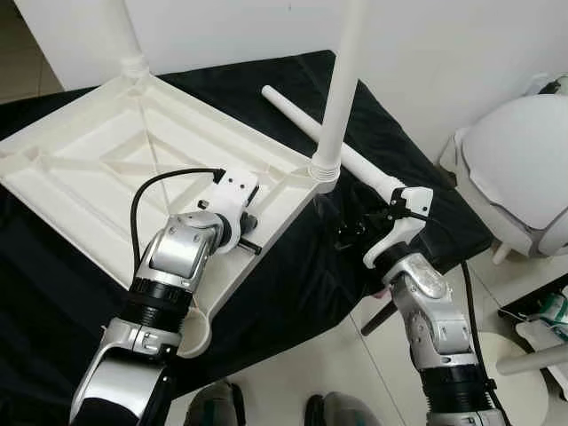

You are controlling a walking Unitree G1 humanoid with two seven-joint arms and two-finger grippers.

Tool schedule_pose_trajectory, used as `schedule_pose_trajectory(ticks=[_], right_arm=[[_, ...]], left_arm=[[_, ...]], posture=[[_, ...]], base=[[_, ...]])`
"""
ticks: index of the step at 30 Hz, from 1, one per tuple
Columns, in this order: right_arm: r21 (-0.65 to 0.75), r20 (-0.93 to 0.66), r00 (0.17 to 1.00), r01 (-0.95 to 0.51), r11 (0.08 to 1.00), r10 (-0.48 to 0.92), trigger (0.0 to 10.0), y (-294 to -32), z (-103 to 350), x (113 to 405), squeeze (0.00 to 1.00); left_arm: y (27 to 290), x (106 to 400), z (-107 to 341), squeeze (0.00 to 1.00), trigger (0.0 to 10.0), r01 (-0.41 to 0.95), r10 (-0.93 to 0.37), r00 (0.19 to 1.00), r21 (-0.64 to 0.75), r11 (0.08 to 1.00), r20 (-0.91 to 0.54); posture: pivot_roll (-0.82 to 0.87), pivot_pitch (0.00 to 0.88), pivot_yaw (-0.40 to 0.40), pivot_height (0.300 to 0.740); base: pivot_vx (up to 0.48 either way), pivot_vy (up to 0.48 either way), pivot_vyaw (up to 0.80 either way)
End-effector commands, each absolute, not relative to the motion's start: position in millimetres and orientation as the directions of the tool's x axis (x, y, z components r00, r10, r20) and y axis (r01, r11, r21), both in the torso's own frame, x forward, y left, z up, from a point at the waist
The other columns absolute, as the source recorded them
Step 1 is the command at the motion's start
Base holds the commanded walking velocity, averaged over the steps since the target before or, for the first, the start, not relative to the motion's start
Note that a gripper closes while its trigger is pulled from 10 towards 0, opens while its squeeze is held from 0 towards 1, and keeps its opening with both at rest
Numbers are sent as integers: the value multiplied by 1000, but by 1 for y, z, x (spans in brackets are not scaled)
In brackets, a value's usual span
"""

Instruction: Building children table

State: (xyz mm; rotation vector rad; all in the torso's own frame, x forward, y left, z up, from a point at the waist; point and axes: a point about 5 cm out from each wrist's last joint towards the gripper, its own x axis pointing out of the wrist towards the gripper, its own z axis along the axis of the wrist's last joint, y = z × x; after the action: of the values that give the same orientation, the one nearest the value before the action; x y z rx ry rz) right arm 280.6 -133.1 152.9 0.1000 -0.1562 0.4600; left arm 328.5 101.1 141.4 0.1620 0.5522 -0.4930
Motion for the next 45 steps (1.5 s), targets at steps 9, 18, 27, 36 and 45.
schedule_pose_trajectory(ticks=[9,18,27,36,45], right_arm=[[57,177,886,-443,895,428,10000,-133,153,281,0],[51,180,883,-449,892,434,10000,-132,155,284,0],[43,184,886,-441,897,426,10000,-134,156,283,0],[45,185,889,-434,900,419,10000,-134,156,282,0],[45,185,887,-439,897,424,10000,-133,155,283,0]], left_arm=[[159,333,137,0,0,-32,93,878,136,990,-470],[169,334,135,0,0,-117,175,874,153,981,-454],[132,327,132,890,10000,224,-136,855,120,967,-500],[143,311,139,0,10000,457,-320,793,157,876,-519],[169,293,159,0,10000,609,-506,730,101,787,-460]], posture=[[-56,47,7,740],[-50,45,-2,740],[-62,55,12,740],[-60,57,19,740],[-49,55,14,740]], base=[[0,0,0],[0,0,0],[0,0,0],[0,0,0],[0,0,0]])
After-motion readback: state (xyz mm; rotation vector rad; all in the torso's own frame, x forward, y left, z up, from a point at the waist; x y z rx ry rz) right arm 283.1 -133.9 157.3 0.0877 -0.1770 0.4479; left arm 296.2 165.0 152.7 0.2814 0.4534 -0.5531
